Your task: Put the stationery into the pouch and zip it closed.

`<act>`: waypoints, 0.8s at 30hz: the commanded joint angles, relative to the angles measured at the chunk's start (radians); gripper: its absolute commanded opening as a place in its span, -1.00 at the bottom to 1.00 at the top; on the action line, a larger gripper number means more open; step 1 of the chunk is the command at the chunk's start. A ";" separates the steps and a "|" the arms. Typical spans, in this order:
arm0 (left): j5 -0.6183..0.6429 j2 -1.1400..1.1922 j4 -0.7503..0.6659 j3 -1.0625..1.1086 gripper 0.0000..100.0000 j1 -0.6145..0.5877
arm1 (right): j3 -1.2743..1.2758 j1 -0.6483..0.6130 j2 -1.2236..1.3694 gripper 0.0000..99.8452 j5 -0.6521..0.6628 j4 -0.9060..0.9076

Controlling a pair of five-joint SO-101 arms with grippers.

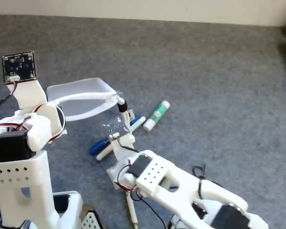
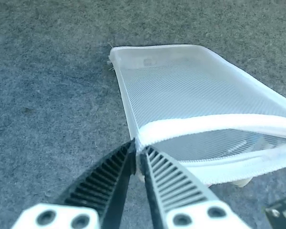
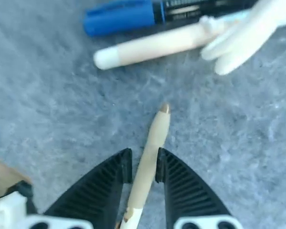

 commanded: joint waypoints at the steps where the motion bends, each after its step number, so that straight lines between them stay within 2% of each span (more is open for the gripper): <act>1: 0.009 -0.001 -0.020 -0.015 -0.99 -0.012 | -0.019 0.031 0.039 -0.84 -0.002 -0.047; 14: 0.009 -0.001 -0.017 -0.013 -0.99 -0.012 | -0.019 0.059 0.222 -0.84 0.000 -0.053; 16: 0.009 -0.001 -0.015 -0.013 -0.99 -0.012 | -0.019 0.059 0.223 -0.91 0.003 -0.053; 18: 0.008 -0.001 -0.015 -0.013 -0.99 -0.012 | -0.019 0.059 0.209 -1.00 0.049 -0.053; 21: 0.008 -0.001 -0.021 0.007 -0.99 -0.012 | -0.012 0.059 0.163 -0.98 0.135 -0.053; 24: 0.006 -0.001 -0.021 0.012 -0.99 -0.012 | -0.007 0.059 0.099 -0.98 0.152 -0.047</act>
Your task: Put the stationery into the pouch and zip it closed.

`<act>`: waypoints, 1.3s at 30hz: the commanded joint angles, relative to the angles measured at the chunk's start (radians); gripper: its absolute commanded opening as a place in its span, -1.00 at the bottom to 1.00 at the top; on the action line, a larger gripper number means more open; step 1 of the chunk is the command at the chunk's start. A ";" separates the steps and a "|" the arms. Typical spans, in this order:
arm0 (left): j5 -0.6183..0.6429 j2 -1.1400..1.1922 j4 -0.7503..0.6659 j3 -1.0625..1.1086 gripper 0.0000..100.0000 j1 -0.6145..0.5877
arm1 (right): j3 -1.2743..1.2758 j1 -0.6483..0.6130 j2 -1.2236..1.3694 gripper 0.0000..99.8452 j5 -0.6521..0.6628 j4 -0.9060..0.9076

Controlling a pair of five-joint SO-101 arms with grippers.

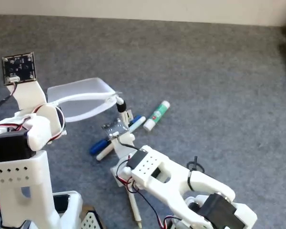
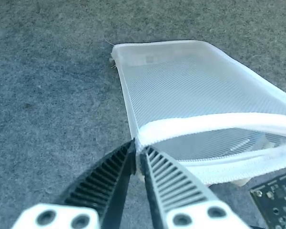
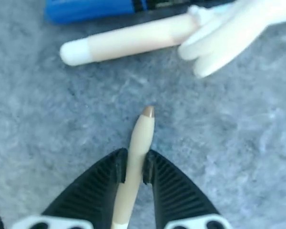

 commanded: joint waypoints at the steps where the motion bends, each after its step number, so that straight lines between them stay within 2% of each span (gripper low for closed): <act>1: 0.006 0.001 -0.021 -0.008 -0.99 -0.004 | 0.018 0.007 -0.091 -0.98 0.038 -0.001; 22: 0.005 0.001 -0.021 -0.013 -0.98 -0.004 | 0.297 0.005 -0.762 -0.98 0.041 -0.005; 39: 0.002 0.001 -0.023 -0.013 -0.98 -0.001 | 0.384 0.005 -1.351 -0.98 0.040 -0.005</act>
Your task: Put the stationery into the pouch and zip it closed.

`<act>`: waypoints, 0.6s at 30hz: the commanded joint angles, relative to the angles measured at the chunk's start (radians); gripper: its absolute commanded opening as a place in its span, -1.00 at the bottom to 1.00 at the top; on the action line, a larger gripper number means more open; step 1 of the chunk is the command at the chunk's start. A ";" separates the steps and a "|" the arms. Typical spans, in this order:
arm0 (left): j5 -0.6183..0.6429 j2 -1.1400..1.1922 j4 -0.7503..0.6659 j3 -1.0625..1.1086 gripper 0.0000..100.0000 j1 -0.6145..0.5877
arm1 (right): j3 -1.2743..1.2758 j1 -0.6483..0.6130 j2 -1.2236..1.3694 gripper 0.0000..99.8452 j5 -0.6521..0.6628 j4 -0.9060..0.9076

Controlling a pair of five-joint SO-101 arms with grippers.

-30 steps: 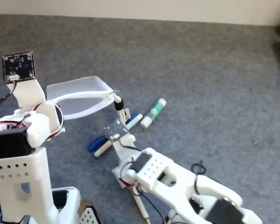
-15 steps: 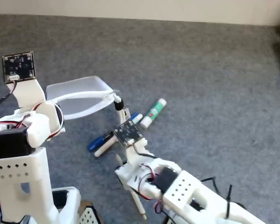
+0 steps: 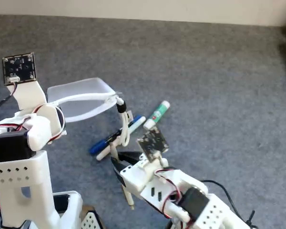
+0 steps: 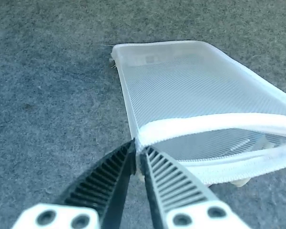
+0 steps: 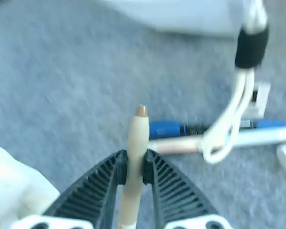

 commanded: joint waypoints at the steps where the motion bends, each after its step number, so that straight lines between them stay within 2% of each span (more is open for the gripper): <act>1: 0.003 0.001 -0.023 -0.013 -0.98 -0.001 | -0.025 0.013 -0.076 -0.98 0.012 -0.016; 7: 0.006 0.001 -0.043 -0.012 -0.99 -0.001 | -0.097 0.013 -0.077 -0.98 0.020 -0.082; 9: 0.006 0.001 -0.043 -0.012 -0.99 -0.001 | -0.102 0.013 -0.077 -0.98 0.072 -0.085; 18: 0.008 0.001 -0.043 -0.013 -0.99 -0.002 | -0.107 0.013 -0.077 -0.98 0.161 -0.318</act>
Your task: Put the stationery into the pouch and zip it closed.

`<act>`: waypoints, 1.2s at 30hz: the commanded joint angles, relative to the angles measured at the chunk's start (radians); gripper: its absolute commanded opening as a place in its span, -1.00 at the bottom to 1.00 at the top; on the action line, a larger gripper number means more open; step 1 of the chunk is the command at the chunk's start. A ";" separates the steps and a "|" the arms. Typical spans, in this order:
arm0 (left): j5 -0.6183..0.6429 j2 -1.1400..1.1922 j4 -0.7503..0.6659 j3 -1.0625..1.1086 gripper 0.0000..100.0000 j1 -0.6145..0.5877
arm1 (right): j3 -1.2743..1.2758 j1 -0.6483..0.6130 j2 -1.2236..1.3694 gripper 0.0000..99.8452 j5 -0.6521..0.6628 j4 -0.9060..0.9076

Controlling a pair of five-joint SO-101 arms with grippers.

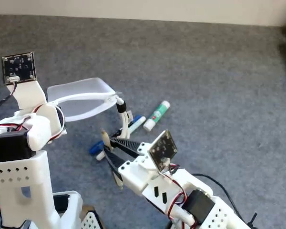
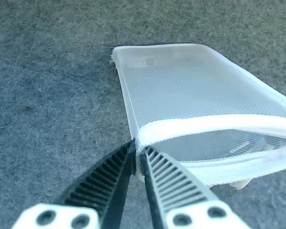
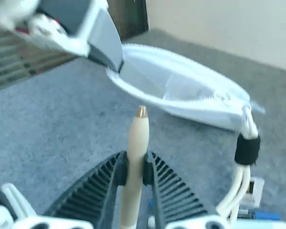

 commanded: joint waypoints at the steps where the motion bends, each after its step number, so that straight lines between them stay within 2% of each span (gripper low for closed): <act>1: 0.009 0.001 -0.031 -0.013 -0.99 -0.002 | -0.079 0.010 -0.024 -0.98 0.029 -0.117; 18: 0.011 -0.001 -0.025 -0.012 -0.99 -0.004 | -0.077 0.008 -0.024 -0.98 0.029 -0.570; 29: 0.011 -0.001 -0.028 -0.005 -0.99 -0.001 | -0.079 0.008 -0.022 -0.98 0.031 -0.677; 36: 0.011 -0.001 -0.026 -0.004 -0.99 -0.002 | -0.093 0.015 0.051 -0.98 0.032 -0.820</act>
